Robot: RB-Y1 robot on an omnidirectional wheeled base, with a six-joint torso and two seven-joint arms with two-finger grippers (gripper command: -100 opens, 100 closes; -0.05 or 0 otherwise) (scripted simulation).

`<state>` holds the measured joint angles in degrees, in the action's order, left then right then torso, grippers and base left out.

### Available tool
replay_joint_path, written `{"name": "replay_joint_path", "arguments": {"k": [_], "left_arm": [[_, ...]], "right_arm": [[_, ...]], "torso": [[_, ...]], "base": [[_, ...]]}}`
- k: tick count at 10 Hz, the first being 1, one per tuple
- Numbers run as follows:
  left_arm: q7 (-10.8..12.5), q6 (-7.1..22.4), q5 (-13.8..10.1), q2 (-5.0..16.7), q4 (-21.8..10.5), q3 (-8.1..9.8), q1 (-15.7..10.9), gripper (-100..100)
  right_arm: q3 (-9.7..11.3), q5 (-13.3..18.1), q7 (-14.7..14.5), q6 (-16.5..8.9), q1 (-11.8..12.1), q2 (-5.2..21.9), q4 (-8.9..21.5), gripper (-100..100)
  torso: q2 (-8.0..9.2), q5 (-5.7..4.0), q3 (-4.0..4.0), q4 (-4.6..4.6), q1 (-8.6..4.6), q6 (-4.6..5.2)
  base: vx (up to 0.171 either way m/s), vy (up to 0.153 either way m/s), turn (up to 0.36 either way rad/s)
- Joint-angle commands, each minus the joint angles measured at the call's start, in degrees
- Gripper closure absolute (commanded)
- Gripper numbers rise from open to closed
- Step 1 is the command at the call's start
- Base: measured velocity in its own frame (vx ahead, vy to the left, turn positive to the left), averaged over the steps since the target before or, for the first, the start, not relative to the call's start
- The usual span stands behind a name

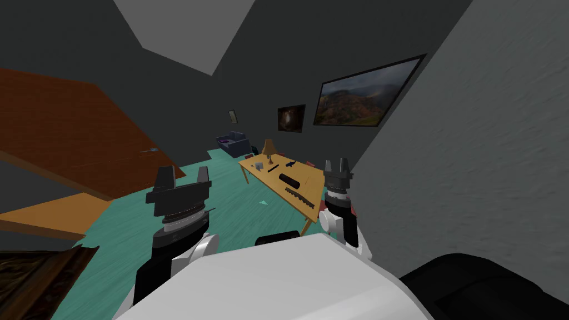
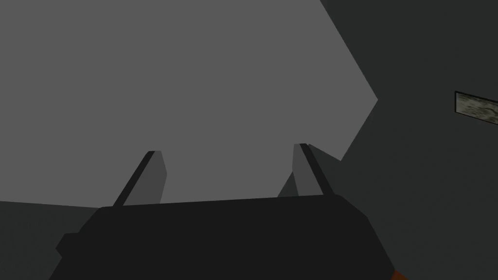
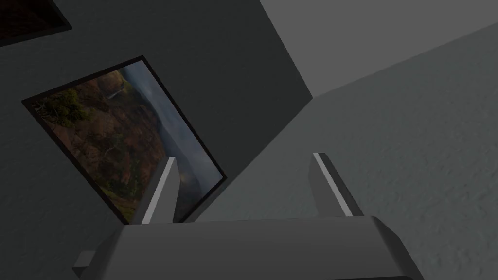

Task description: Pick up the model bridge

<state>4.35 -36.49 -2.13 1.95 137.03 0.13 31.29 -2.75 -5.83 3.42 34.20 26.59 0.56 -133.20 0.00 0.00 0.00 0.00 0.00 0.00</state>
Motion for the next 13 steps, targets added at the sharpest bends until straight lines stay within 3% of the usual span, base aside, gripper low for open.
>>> {"name": "replay_joint_path", "arguments": {"k": [1, 6, 7, 13], "left_arm": [[0.0, 0.0, 0.0, 0.0, 0.0, 0.00, 0.0, 0], [0.0, 0.0, 0.0, 0.0, 0.0, 0.00, 0.0, 0], [0.0, 0.0, 0.0, 0.0, 0.0, 0.00, 0.0, 0], [0.0, 0.0, 0.0, 0.0, 0.0, 0.00, 0.0, 0]], "right_arm": [[0.2, 0.4, -0.2, 0.4, -0.3, 2.0, 0.8, -100], [1.9, 3.8, -1.8, 3.3, -3.1, 10.8, 7.6, -100], [1.9, 3.8, -1.8, 3.3, -3.1, 11.8, 7.8, -100], [4.5, 8.3, -4.0, 6.5, -6.2, 21.5, 16.9, -100]], "torso": [[0.00, 0.00, 0.00, 0.00, 0.00, 0.00], [-0.08, 0.01, -0.05, -0.02, 0.04, -0.01], [-0.10, 0.01, -0.06, -0.02, 0.05, -0.02], [-0.08, 0.01, -0.05, -0.02, 0.05, 0.01]], "base": [[0.002, 0.005, 0.037], [0.013, 0.013, 0.087], [0.017, 0.009, 0.034], [0.016, 0.018, 0.086]]}}
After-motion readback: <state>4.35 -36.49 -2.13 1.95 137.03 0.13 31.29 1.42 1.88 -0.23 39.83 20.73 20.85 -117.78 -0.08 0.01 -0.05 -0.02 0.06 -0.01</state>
